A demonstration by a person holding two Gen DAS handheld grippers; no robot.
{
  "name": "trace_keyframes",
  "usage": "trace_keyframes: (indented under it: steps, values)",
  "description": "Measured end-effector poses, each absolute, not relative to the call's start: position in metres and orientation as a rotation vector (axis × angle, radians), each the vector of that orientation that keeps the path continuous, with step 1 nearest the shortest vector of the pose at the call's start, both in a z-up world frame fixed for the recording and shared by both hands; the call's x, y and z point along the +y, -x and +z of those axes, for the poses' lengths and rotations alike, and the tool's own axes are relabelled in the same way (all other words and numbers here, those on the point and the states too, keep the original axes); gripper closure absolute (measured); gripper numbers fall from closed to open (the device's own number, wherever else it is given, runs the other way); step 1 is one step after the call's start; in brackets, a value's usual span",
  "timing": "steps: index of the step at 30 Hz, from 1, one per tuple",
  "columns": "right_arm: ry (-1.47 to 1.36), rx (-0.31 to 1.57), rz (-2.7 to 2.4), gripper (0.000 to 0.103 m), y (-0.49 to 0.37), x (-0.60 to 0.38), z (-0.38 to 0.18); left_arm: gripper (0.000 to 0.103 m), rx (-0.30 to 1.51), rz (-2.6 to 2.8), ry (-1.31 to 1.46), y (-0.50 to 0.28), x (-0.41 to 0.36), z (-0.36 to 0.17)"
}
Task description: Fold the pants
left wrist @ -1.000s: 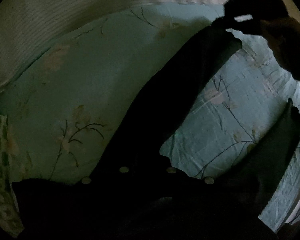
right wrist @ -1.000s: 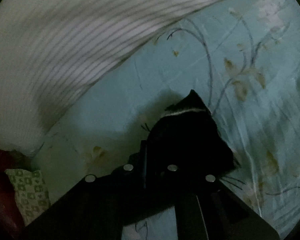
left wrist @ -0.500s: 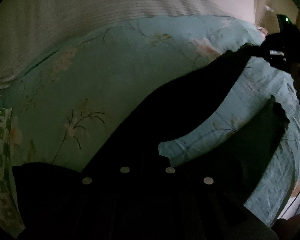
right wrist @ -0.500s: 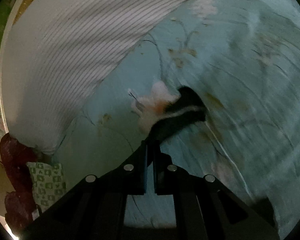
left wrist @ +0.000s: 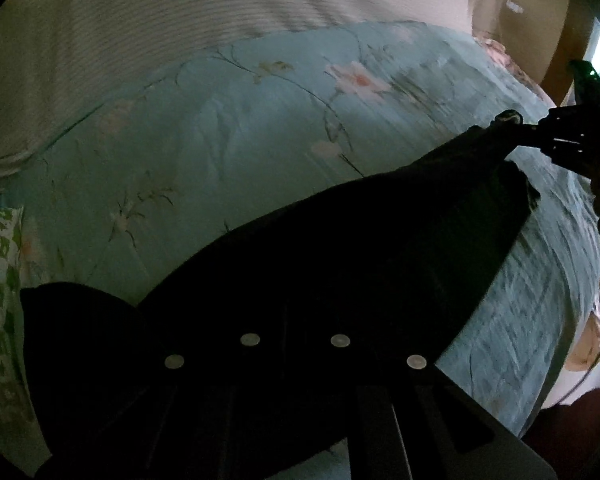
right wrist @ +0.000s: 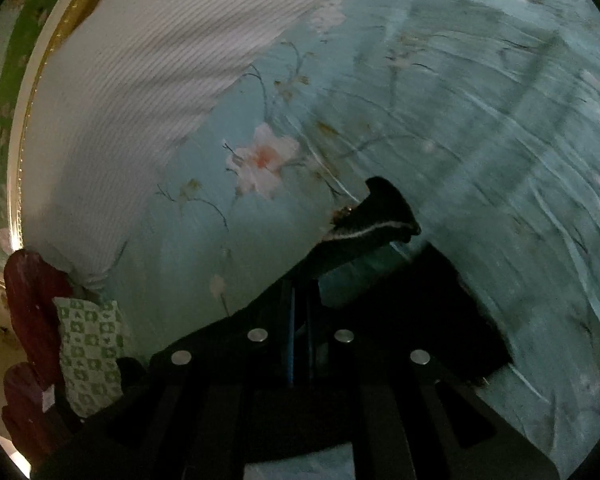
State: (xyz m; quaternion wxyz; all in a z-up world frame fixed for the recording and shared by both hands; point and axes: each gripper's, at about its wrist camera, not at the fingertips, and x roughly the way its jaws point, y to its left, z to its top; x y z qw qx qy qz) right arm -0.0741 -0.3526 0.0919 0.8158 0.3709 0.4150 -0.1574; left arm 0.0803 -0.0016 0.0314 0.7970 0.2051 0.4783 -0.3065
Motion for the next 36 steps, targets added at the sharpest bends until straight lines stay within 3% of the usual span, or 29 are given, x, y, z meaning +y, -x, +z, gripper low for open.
trace_keyframes:
  steps: [22,27,28,30,32,36]
  values:
    - [-0.804,1.062,-0.468,0.096,0.132,-0.344,0.035,0.095,1.108,-0.62,-0.519,-0.036,0.009,-0.014]
    - [-0.786,1.072,-0.481,0.095,0.138,-0.345,0.048,0.08,1.164,-0.558,-0.41,-0.04,0.031,-0.004]
    - [-0.785,1.069,-0.477,0.092,0.14,-0.345,0.051,0.08,1.17,-0.545,-0.388,-0.041,0.035,-0.001]
    - [-0.775,1.052,-0.469,0.083,0.143,-0.342,0.062,0.063,1.186,-0.487,-0.32,-0.045,0.051,0.008]
    - [-0.743,1.038,-0.461,0.066,0.144,-0.338,0.071,0.055,1.195,-0.446,-0.26,-0.049,0.064,0.014]
    - [-0.618,1.024,-0.373,0.063,0.137,-0.315,0.089,0.045,1.25,-0.336,-0.119,-0.068,0.096,0.025]
